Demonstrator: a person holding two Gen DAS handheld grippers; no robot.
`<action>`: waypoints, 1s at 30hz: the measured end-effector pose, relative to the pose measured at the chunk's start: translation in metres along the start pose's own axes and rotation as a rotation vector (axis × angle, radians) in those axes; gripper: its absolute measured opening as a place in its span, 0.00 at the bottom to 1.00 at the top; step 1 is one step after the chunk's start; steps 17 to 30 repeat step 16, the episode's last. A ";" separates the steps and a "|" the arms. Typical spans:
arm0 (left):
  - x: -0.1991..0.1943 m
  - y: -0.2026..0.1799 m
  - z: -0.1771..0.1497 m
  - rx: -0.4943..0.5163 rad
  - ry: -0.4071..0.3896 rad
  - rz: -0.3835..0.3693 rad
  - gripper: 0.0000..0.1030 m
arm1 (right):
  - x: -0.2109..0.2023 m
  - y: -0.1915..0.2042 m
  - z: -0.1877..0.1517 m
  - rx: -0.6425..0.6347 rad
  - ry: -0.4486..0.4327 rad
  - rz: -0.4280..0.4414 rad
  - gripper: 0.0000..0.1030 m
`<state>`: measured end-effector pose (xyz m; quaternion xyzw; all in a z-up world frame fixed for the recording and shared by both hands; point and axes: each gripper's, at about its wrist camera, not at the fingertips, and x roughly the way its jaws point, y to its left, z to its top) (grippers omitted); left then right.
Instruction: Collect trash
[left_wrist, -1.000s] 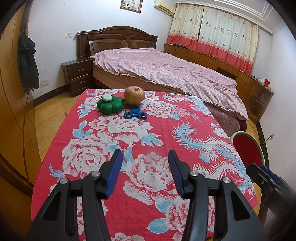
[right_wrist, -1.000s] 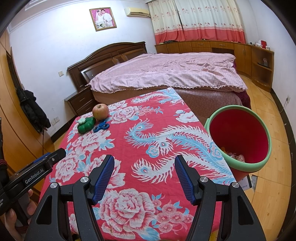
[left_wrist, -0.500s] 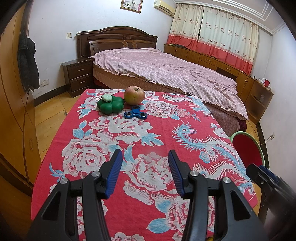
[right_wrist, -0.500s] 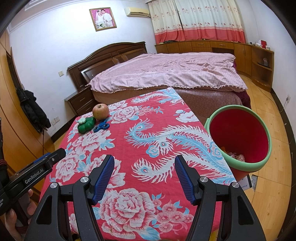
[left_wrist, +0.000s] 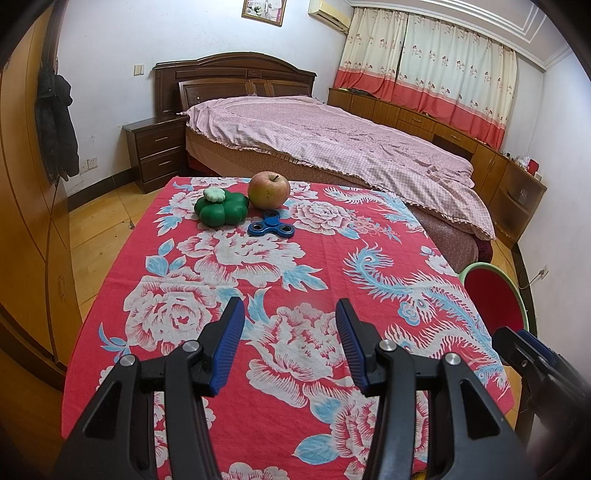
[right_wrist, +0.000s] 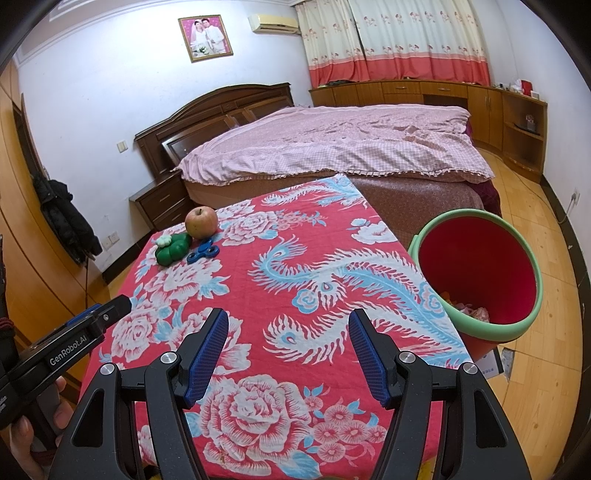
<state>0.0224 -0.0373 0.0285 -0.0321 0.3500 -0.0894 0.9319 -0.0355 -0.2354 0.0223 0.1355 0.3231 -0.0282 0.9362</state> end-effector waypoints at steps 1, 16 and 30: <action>0.000 0.000 0.000 0.000 0.000 0.000 0.50 | 0.000 0.000 0.000 0.000 0.000 0.001 0.67; 0.001 0.001 -0.001 -0.001 0.003 0.003 0.50 | 0.001 0.000 -0.001 0.000 0.002 0.001 0.67; 0.001 0.001 -0.001 -0.001 0.003 0.003 0.50 | 0.001 0.000 -0.001 0.000 0.002 0.001 0.67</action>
